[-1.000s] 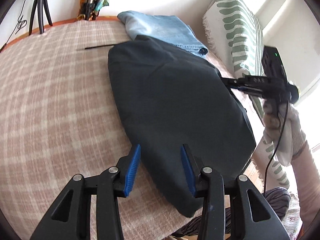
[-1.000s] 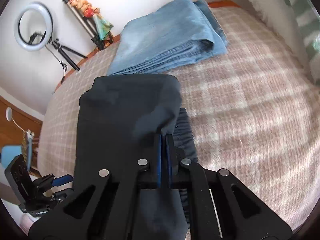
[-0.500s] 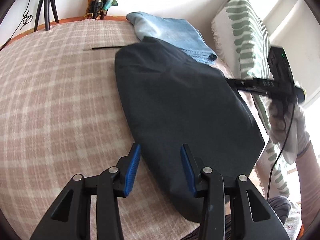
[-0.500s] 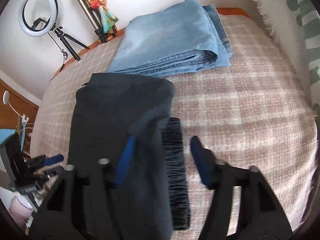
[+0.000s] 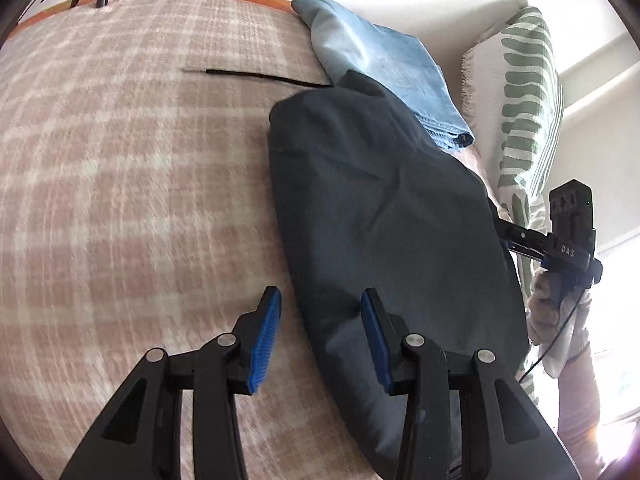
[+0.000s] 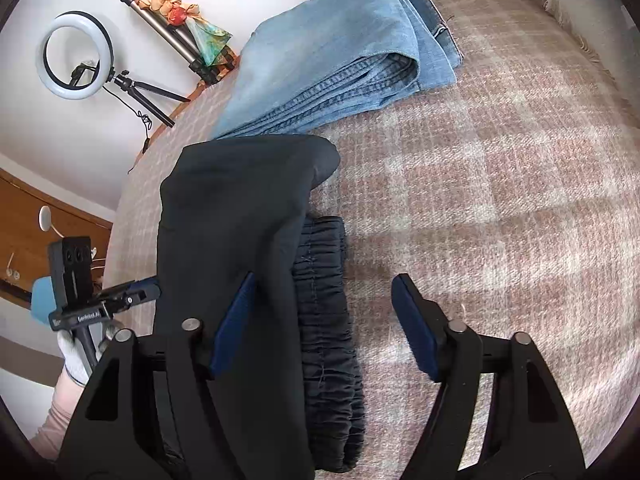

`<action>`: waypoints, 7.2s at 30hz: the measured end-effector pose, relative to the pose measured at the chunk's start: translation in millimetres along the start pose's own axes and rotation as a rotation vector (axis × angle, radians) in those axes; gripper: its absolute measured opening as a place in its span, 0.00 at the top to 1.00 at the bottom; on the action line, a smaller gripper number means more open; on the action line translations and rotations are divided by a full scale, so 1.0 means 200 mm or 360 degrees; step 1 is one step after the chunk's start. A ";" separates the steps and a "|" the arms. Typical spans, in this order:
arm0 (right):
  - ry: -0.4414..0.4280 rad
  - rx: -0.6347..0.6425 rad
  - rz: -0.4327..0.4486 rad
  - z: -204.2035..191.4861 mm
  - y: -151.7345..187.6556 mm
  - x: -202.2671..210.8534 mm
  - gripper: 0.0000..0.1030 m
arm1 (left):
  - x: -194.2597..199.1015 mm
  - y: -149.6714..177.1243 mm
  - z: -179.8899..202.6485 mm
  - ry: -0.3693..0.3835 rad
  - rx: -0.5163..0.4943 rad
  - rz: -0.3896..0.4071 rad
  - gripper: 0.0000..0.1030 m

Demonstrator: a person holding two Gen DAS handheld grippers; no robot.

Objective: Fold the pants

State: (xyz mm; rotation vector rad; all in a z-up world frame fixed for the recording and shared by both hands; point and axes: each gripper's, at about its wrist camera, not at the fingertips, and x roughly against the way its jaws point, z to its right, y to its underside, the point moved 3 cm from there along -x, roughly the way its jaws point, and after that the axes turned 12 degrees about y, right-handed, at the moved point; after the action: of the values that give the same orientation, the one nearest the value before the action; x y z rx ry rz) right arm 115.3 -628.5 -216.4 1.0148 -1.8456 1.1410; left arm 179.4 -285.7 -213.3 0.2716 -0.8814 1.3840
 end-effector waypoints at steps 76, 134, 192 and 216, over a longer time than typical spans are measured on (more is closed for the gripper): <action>-0.0206 0.0102 0.0651 -0.28 -0.47 0.49 0.80 | 0.22 -0.68 0.49 0.0065 -0.0581 0.0424 0.92; 0.0616 0.0155 0.0812 -0.26 -0.69 0.37 0.33 | 0.16 -0.88 0.42 -0.0259 -0.0610 0.0427 0.60; 0.0848 0.0151 0.1049 -0.63 0.31 0.49 0.00 | 0.56 0.19 0.49 -0.0580 -0.0741 0.0614 0.24; 0.0839 0.0144 0.1059 -0.65 0.31 0.49 0.00 | 0.59 0.18 0.50 -0.0603 -0.0697 0.0622 0.24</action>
State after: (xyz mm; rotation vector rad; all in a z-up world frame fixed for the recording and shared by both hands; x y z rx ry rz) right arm 41.7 -513.9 -107.8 0.0777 -1.7256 1.6895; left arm 100.8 -255.4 -79.4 0.0193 -1.5892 1.4721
